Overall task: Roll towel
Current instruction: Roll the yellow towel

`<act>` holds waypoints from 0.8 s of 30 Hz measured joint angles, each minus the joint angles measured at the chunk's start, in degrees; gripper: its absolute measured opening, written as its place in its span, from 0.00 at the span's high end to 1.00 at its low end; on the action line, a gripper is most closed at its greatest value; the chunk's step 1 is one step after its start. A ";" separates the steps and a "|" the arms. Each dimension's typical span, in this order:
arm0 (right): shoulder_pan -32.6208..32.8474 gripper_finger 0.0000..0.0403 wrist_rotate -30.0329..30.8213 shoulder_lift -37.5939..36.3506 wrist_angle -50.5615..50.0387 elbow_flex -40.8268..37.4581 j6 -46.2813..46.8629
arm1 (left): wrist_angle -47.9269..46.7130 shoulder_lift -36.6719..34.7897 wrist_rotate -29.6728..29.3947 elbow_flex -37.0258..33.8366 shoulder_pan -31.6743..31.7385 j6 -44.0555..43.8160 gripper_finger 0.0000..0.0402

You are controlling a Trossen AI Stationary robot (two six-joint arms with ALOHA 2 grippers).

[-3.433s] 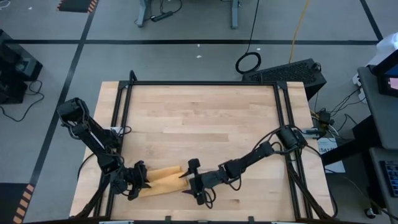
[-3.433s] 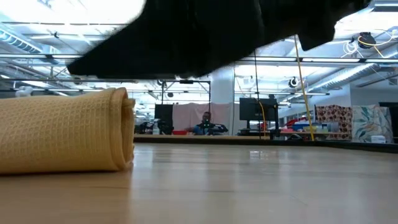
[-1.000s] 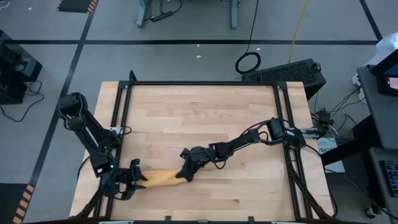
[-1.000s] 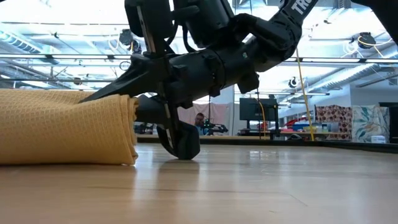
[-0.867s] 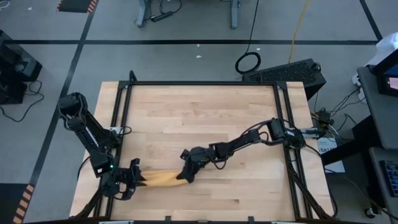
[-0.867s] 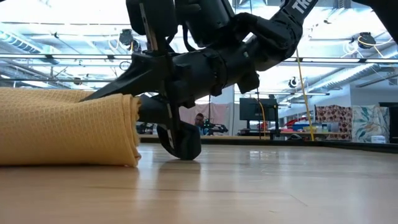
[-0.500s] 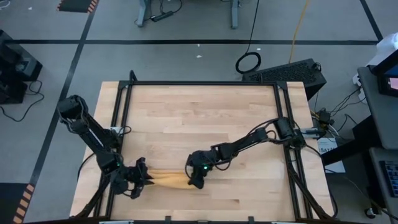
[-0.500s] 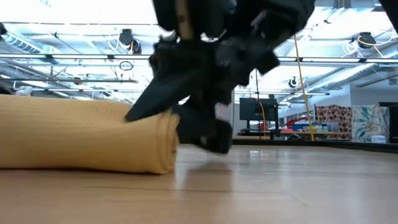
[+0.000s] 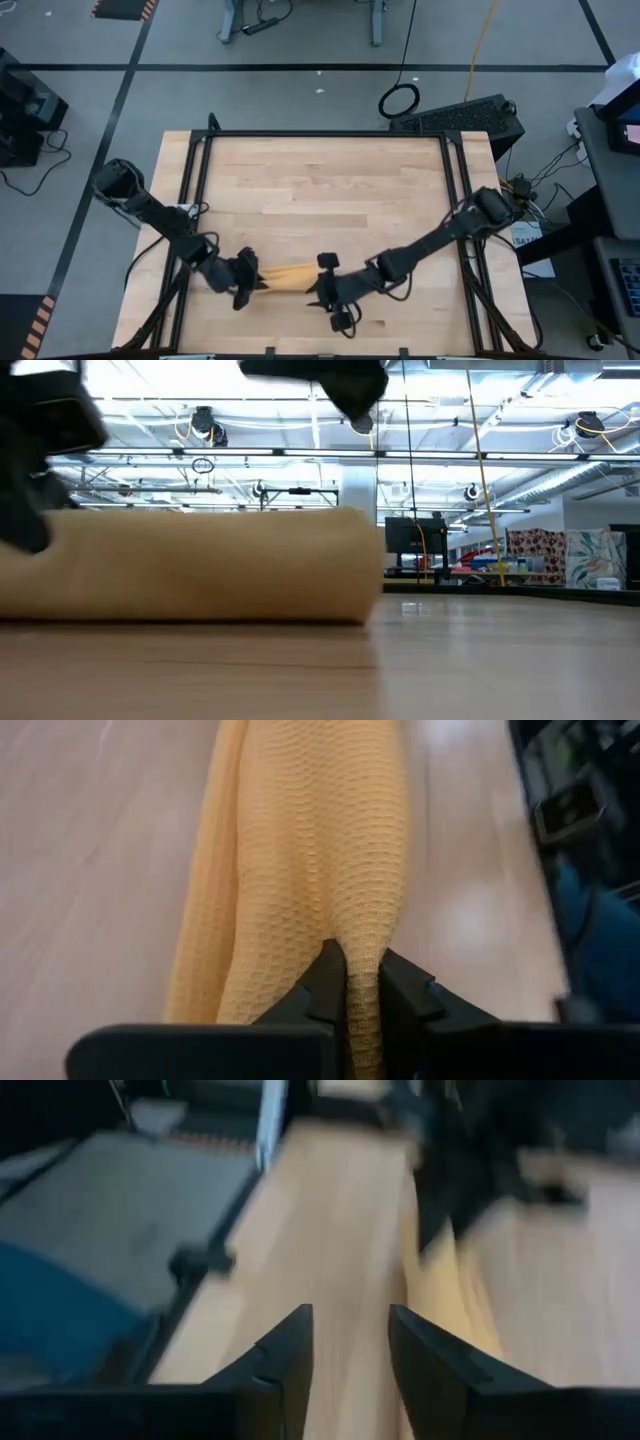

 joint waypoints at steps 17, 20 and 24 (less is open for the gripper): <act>-7.37 0.98 -0.07 7.92 34.34 -12.59 -10.02 | 4.17 0.00 15.68 0.00 14.70 0.86 0.92; -9.27 1.00 -4.67 7.92 43.25 -17.98 -8.49 | 3.44 0.00 16.77 0.00 15.72 0.83 0.92; -10.20 0.99 -4.19 7.92 49.89 -23.43 -6.30 | 3.21 0.00 16.81 0.00 16.94 0.94 0.92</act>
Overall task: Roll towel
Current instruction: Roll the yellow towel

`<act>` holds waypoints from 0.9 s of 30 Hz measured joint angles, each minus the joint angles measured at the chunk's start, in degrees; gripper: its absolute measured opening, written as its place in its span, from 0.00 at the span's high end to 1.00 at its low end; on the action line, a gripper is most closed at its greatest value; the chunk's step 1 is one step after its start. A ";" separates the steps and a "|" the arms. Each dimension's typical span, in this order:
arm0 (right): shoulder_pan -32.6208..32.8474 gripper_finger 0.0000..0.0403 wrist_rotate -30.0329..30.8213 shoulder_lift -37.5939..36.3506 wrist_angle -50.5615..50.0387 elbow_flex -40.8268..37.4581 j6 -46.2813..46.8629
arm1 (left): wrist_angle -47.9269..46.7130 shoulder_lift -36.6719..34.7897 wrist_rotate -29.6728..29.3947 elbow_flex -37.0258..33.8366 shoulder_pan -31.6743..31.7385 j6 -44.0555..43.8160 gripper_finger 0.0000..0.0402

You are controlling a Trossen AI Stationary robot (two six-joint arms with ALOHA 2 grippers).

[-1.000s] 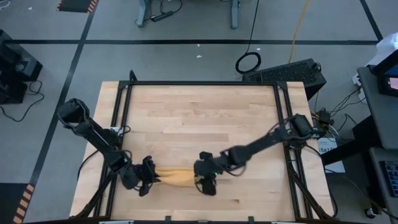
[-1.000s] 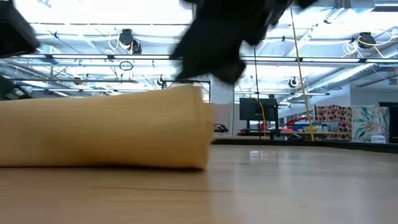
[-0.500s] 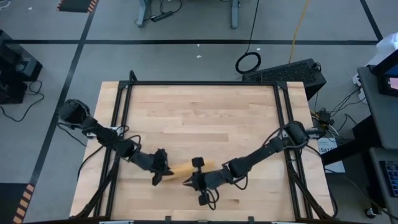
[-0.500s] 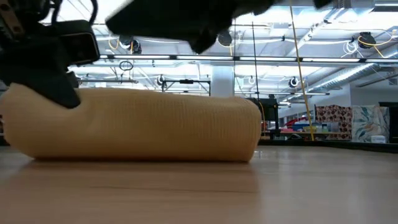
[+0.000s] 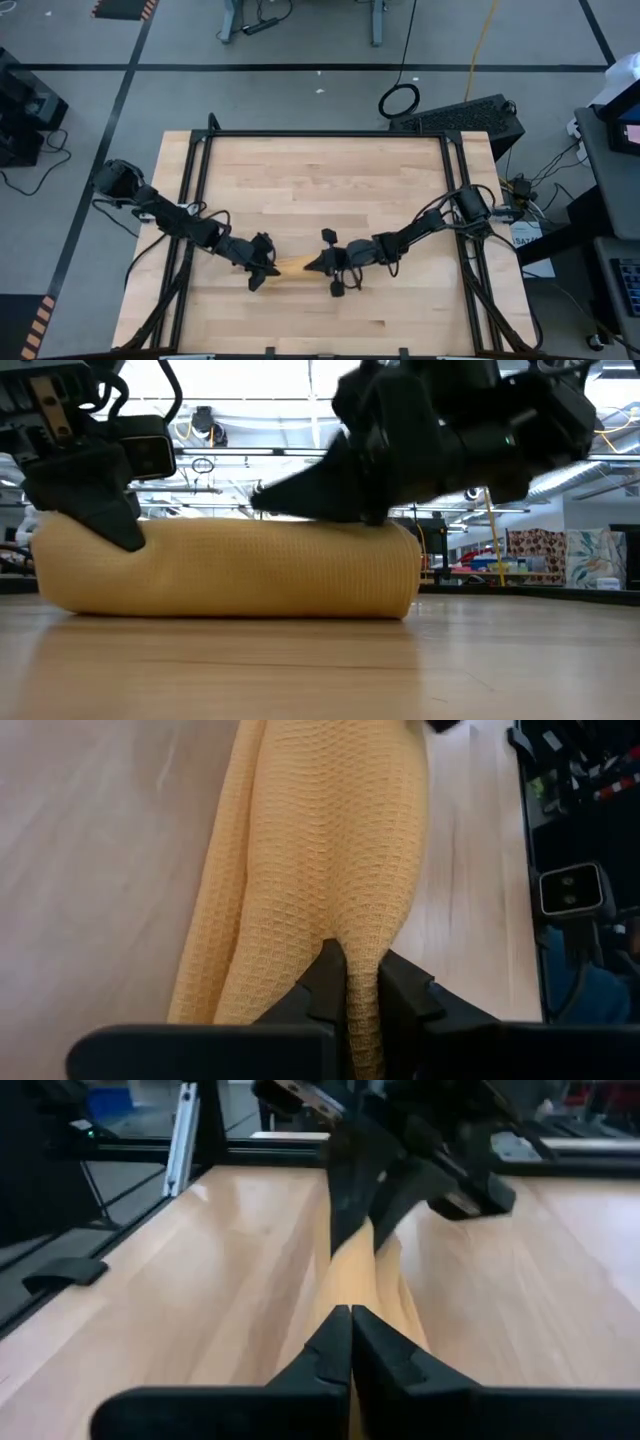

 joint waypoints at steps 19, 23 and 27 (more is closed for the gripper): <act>-3.78 1.00 0.93 11.56 10.14 -1.96 13.31 | 0.04 -0.73 5.67 0.00 2.29 8.28 0.79; -3.75 1.00 0.87 12.20 10.46 -1.93 14.66 | -3.48 -4.34 12.59 0.02 2.94 9.12 0.65; -3.75 1.00 0.91 12.26 10.57 -2.00 14.98 | -5.42 -10.68 12.49 -0.02 3.73 8.98 0.54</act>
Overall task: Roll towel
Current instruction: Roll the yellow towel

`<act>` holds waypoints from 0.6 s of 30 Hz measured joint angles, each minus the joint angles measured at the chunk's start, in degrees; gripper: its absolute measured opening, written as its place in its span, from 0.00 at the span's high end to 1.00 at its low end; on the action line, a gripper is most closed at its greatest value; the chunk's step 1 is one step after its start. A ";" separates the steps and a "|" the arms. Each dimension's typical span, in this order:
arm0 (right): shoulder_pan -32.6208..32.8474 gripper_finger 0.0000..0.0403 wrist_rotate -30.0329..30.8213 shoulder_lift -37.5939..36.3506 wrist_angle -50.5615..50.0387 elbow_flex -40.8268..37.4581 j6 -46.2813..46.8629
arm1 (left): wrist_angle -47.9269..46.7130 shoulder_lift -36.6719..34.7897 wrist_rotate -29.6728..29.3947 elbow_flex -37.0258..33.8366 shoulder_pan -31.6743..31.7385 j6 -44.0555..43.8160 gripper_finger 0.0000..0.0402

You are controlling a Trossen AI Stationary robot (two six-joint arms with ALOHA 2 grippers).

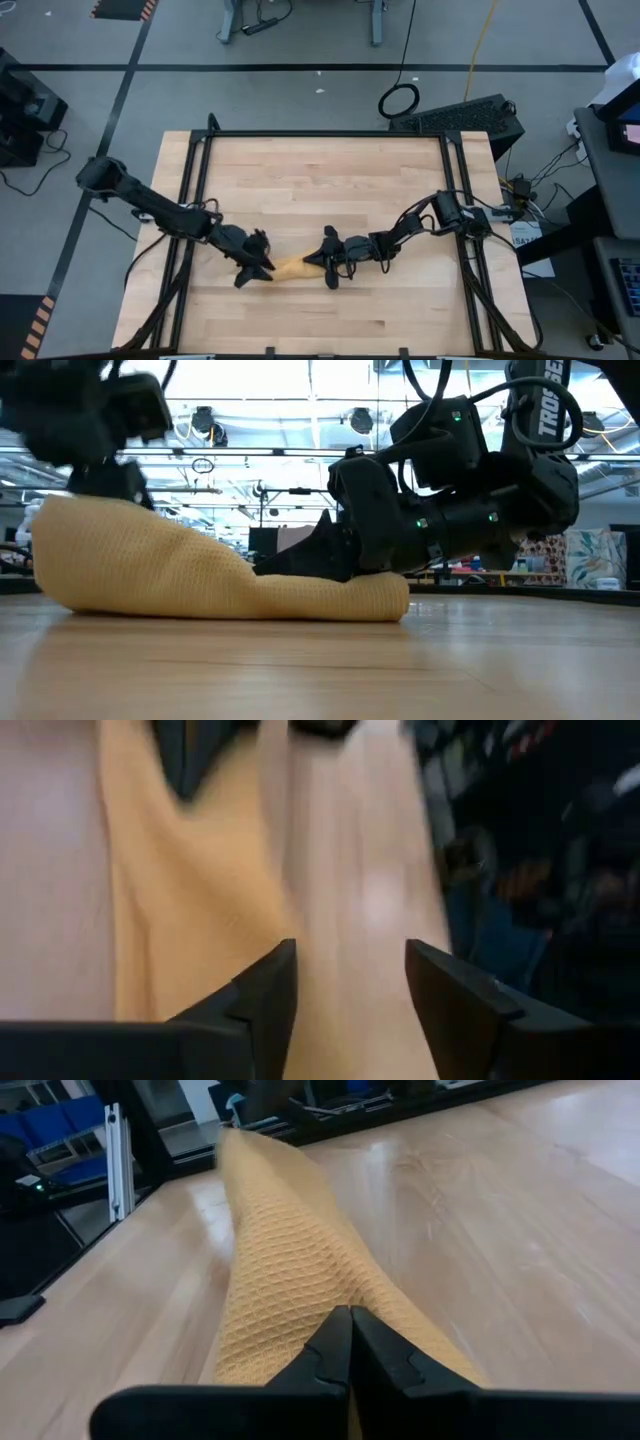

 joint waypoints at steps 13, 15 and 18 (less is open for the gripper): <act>0.00 1.00 0.31 0.17 0.65 -0.11 1.47 | 13.05 5.78 -35.19 0.09 -9.55 15.31 0.65; 0.00 1.00 0.31 0.22 1.07 -0.16 1.48 | 16.64 10.77 -37.33 0.09 -10.93 15.36 0.73; 0.00 1.00 0.31 0.22 1.29 -0.18 1.48 | 24.68 18.10 -39.99 0.07 -12.14 16.86 0.87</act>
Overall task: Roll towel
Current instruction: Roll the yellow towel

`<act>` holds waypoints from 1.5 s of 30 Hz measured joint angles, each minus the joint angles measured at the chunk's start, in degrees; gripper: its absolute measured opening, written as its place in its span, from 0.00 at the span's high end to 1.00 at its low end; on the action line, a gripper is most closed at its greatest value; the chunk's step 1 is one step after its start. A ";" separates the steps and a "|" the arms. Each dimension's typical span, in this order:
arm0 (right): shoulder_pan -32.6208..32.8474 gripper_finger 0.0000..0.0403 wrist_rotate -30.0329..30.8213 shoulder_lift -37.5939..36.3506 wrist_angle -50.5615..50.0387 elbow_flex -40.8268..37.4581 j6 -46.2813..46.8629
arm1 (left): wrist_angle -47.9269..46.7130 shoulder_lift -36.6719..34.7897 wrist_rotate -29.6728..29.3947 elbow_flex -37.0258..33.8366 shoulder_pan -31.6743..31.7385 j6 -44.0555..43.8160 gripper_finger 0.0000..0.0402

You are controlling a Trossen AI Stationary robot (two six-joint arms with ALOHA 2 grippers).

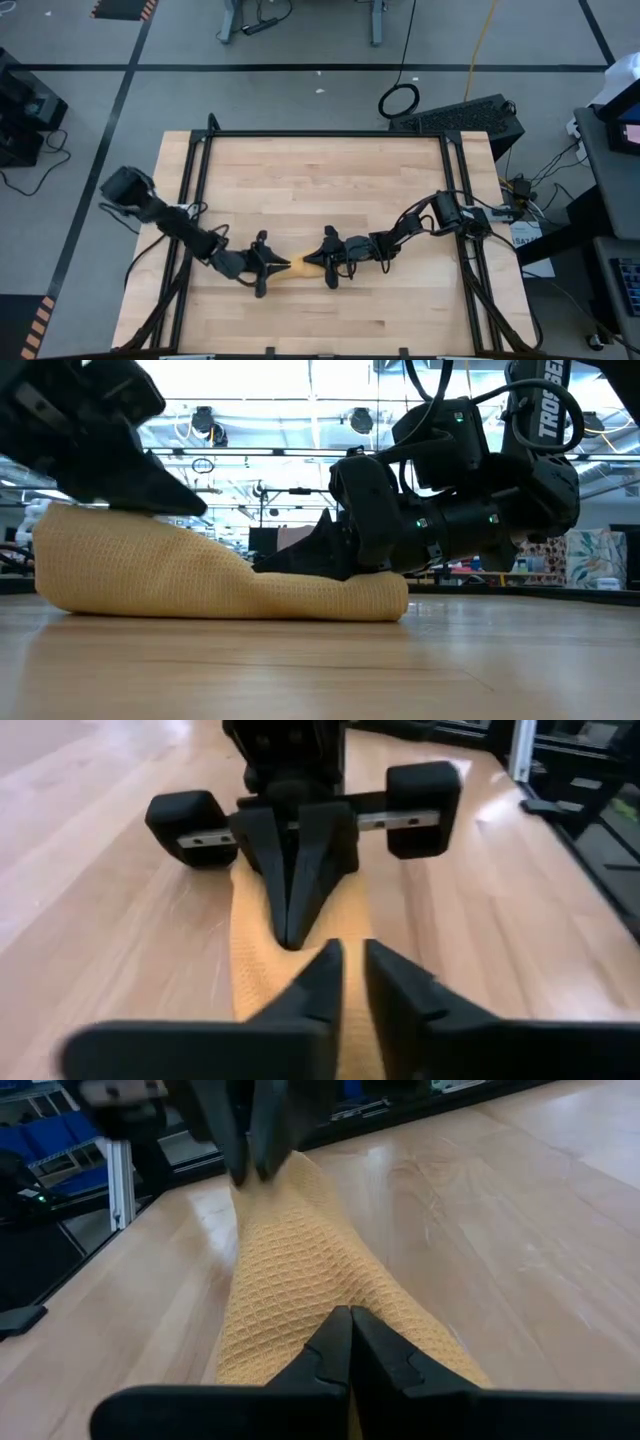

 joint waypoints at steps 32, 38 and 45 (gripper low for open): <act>0.15 1.00 -0.44 -7.99 -1.78 -0.17 -0.40 | 11.60 4.55 -0.95 -2.54 -1.94 -2.00 0.97; 0.81 1.00 -0.32 -7.76 -1.75 -0.12 -2.35 | 0.78 4.61 -2.00 -2.54 -1.91 -7.90 0.97; 0.81 1.00 0.13 -7.33 -6.84 -0.06 -1.86 | 0.70 4.57 -3.01 -2.54 -1.91 -8.02 0.97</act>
